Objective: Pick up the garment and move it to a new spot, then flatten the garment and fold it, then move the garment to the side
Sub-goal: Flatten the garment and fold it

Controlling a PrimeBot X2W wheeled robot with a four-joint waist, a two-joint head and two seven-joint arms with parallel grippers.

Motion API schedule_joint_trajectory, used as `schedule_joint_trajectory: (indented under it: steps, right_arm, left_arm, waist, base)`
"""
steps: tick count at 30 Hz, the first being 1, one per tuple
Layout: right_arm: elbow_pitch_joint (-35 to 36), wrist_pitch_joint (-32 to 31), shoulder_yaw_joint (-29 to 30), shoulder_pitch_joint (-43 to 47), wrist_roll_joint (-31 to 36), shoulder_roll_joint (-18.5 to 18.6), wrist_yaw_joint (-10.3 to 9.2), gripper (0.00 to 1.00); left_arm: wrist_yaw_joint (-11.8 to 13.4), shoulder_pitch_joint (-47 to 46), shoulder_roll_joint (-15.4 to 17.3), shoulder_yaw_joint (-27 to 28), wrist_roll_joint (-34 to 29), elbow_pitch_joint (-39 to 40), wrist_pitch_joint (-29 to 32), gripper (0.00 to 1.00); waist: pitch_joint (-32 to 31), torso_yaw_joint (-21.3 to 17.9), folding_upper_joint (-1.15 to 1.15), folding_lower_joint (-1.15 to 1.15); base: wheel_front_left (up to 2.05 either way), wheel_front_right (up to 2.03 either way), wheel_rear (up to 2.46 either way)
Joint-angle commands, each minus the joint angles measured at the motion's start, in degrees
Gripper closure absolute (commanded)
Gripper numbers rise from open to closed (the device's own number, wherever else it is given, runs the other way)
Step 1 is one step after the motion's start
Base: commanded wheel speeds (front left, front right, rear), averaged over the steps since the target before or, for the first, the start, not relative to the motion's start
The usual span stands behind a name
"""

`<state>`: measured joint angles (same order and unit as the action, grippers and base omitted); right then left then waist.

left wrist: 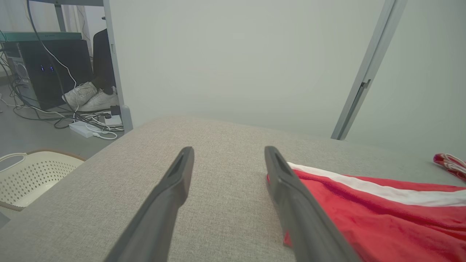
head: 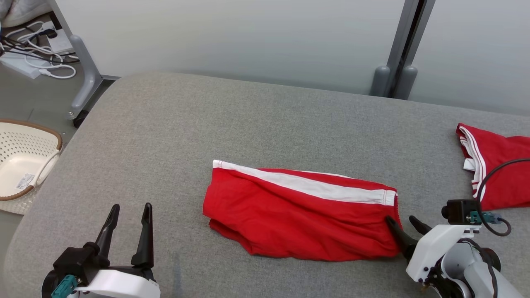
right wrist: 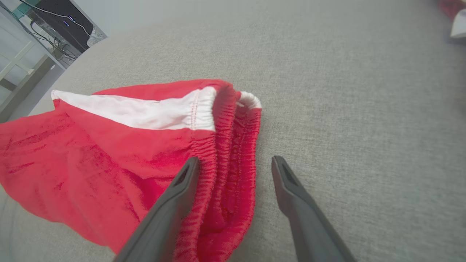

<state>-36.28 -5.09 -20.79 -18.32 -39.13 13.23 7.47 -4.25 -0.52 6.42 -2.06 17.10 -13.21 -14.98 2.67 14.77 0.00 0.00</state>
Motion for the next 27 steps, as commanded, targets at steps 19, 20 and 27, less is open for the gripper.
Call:
schedule_joint_trajectory:
  steps: [19,20,27]
  right_arm:
    - [-5.23,-10.13,-2.49,-2.2,-15.48,-1.23,0.03,0.0]
    - [-5.24,-10.15,-2.9,-2.3,-15.94,-1.17,0.03,0.05]
    - [-6.38,-7.36,-4.08,-4.12,-17.76,-0.47,0.03,1.0]
  left_arm:
    - [-2.09,-2.79,-1.49,2.14,-1.64,-1.19,-0.17,0.0]
    - [-2.2,-2.72,-1.58,2.18,-1.67,-1.3,-0.17,0.0]
    - [-2.54,-3.24,-2.0,2.39,-2.17,-1.92,-0.17,0.0]
  waist:
    - [2.17,0.72,0.0,0.0]
    - [2.14,0.77,0.0,0.0]
    - [2.09,1.22,0.0,0.0]
  base:
    - [0.0,0.0,0.0]
    - [0.0,0.0,0.0]
    - [0.0,0.0,0.0]
